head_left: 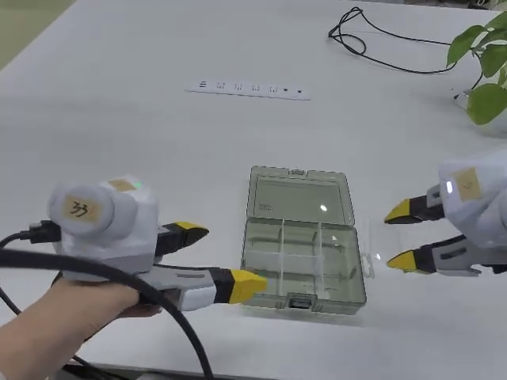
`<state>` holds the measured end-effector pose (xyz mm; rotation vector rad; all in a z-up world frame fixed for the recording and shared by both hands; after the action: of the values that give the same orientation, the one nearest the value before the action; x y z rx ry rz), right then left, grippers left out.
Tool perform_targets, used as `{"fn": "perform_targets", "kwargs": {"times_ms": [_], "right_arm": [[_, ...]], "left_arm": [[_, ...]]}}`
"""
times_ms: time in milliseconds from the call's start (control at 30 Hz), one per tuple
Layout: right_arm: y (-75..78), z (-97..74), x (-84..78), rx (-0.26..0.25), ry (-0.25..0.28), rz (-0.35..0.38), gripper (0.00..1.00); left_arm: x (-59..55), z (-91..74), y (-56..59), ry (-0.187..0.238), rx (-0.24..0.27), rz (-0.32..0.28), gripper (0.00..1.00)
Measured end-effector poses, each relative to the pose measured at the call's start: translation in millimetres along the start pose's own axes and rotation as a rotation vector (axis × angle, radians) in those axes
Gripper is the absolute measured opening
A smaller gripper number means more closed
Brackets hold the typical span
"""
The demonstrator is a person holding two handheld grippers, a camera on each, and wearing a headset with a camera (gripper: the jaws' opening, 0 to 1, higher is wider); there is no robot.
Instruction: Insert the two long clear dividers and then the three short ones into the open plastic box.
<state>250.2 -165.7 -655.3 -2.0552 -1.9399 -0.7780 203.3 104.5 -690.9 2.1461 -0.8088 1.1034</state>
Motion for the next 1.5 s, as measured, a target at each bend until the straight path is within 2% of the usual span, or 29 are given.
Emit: {"fn": "perform_targets", "kwargs": {"times_ms": [200,267,433,500,567,667,767,800,900,1133,1367,1500], "right_arm": [[-6.6,11.2,33.2,-0.031,0.014,-0.062,0.32],[-8.0,16.4,43.6,-0.053,0.004,-0.146,0.32],[-11.9,25.2,57.7,-0.079,0.001,-0.189,0.32],[-10.9,28.4,61.8,-0.100,-0.006,-0.215,0.32],[-10.7,30.8,65.1,-0.105,-0.003,-0.229,0.32],[-11.6,33.3,71.5,-0.113,0.003,-0.233,0.32],[-13.7,35.5,74.8,-0.115,0.003,-0.248,0.32],[-14.2,35.5,75.2,-0.113,0.004,-0.253,0.32],[-15.9,36.0,77.3,-0.108,0.010,-0.252,0.32],[-19.7,35.9,85.8,-0.102,0.032,-0.240,0.32],[-21.3,34.1,89.1,-0.105,0.044,-0.229,0.32],[-23.0,33.2,89.4,-0.098,0.046,-0.228,0.32]], "left_arm": [[9.3,11.9,0.7,0.015,-0.016,-0.067,0.67],[12.5,18.2,1.3,0.007,-0.023,-0.103,0.64],[19.7,29.7,7.2,-0.024,-0.072,-0.163,0.52],[22.2,33.8,7.1,-0.015,-0.080,-0.190,0.51],[24.4,37.9,8.5,0.005,-0.085,-0.260,0.46],[27.5,44.6,7.1,0.061,-0.118,-0.354,0.33],[28.8,47.0,7.6,0.093,-0.148,-0.437,0.22],[28.7,47.5,7.2,0.106,-0.148,-0.447,0.19],[27.0,47.7,7.0,0.105,-0.153,-0.458,0.10],[26.8,46.4,10.6,0.126,-0.173,-0.476,0.02],[24.4,42.4,8.9,0.151,-0.180,-0.508,0.00],[24.0,41.1,9.9,0.148,-0.192,-0.514,0.00]]}}
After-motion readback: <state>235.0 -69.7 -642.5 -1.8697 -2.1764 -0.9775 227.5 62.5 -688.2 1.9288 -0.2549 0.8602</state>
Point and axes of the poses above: the centre of the closed fingertips' face, and the gripper's own axes: z roughly forward along the fingers, y roughly to its right, x roughly out of its top, the point moved 10 cm from there along -z, roughly backward along the fingers, and after that the axes turned 9 degrees about z, right-handed, at the moved point
